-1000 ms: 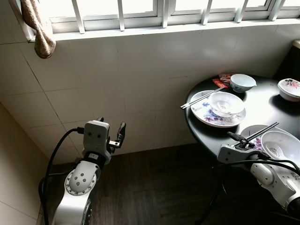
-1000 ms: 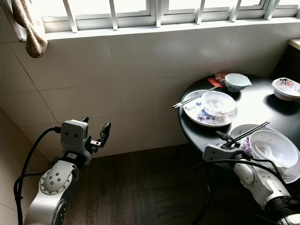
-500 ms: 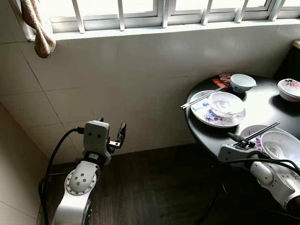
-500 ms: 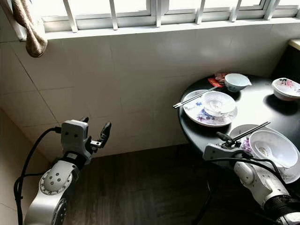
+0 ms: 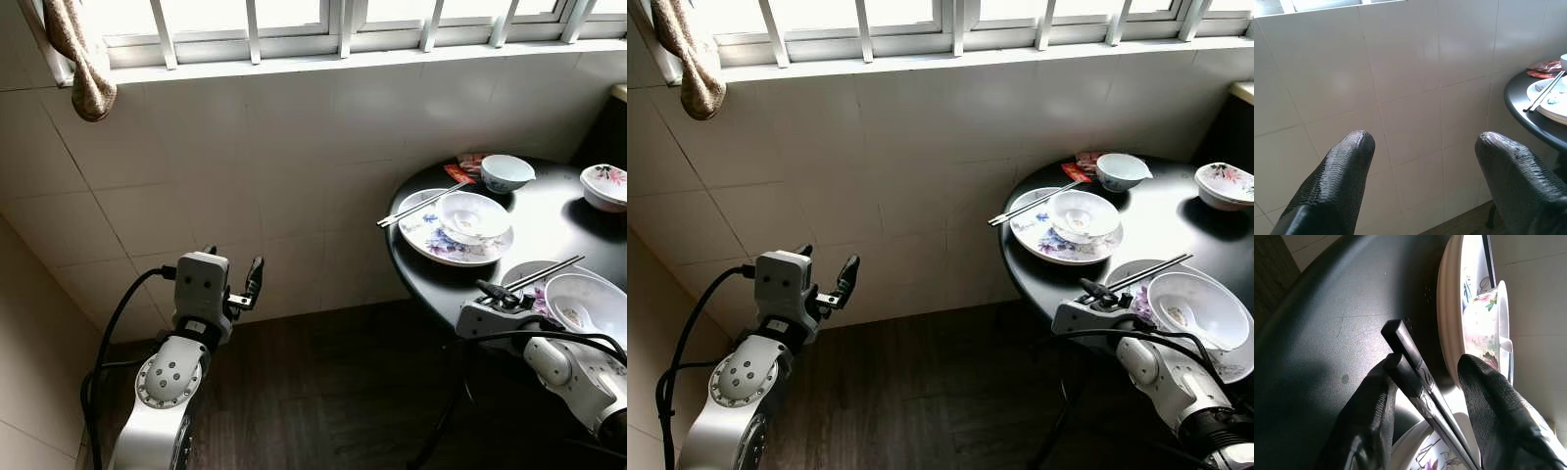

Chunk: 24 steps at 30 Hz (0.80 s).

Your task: Kitchen organization

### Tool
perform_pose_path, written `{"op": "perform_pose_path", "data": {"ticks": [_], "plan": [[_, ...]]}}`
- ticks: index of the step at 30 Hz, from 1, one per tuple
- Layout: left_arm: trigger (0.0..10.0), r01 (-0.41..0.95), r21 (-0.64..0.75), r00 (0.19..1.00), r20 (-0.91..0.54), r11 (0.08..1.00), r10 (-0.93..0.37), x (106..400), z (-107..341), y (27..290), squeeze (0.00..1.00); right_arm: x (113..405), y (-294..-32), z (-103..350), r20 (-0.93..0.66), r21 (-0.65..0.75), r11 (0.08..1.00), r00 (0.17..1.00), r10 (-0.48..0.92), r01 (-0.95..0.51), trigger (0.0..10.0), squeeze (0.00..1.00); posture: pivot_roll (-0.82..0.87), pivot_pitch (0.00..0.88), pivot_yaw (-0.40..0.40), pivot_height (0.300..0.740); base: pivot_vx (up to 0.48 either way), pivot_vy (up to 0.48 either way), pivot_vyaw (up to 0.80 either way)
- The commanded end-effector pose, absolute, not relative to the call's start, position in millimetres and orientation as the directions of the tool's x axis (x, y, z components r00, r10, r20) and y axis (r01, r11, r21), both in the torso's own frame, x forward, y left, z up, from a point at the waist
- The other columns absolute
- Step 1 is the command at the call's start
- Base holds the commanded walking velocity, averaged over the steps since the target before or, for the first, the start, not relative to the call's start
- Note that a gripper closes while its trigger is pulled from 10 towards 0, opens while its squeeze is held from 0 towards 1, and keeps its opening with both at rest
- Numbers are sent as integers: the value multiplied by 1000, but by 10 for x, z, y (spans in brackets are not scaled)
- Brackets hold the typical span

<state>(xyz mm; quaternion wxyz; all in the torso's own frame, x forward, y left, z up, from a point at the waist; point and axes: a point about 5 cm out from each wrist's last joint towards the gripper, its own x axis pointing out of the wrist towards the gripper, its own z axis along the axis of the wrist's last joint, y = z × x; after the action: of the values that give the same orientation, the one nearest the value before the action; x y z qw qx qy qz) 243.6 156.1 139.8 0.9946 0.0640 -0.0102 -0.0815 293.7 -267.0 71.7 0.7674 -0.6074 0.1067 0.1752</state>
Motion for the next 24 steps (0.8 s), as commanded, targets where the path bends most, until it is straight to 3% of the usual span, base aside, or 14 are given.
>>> {"op": "perform_pose_path", "data": {"ticks": [1,11,12,16,17,18,19,22,23,24], "plan": [[10000,163,130,986,18,978,-166,2425,1436,1557,0,2968,-2658,733,-377,-894,206,916,138,-399,10000,0,95,0,-28,740,0,0,0],[10000,162,129,986,17,978,-166,2421,1431,1554,0,2963,-2658,725,-387,-890,203,911,141,-409,10000,0,96,0,-30,740,0,0,0],[10000,162,129,986,16,978,-165,2421,1429,1553,0,2962,-2658,724,-387,-890,202,911,142,-409,3098,0,96,0,-30,740,0,0,0],[10000,162,128,986,16,978,-165,2420,1427,1553,0,2961,-2658,720,-388,-889,202,911,141,-411,3373,0,96,0,-30,740,0,0,0],[10000,162,128,986,17,978,-165,2420,1426,1551,0,2960,-2658,717,-390,-889,201,910,141,-412,1843,0,96,0,-30,740,0,0,0],[10000,162,128,986,17,978,-165,2420,1425,1550,0,2959,-2657,717,-391,-889,199,909,142,-413,1647,0,96,0,-30,740,0,0,0],[10000,162,128,986,17,978,-165,2420,1425,1550,0,2959,-2656,717,-391,-889,198,909,143,-413,0,0,96,0,-30,740,0,0,0],[10000,162,128,986,17,978,-166,2418,1423,1547,0,2959,-2658,714,-392,-889,197,909,143,-414,0,0,97,0,-30,740,0,0,0],[10000,162,128,986,17,979,-165,2418,1423,1548,0,2959,-2657,713,-391,-889,196,910,141,-413,9765,0,97,0,-31,740,0,0,0],[10000,161,127,986,17,979,-165,2417,1422,1549,0,2961,-2657,711,-392,-889,195,909,138,-413,10000,0,97,0,-31,740,0,0,0]]}}
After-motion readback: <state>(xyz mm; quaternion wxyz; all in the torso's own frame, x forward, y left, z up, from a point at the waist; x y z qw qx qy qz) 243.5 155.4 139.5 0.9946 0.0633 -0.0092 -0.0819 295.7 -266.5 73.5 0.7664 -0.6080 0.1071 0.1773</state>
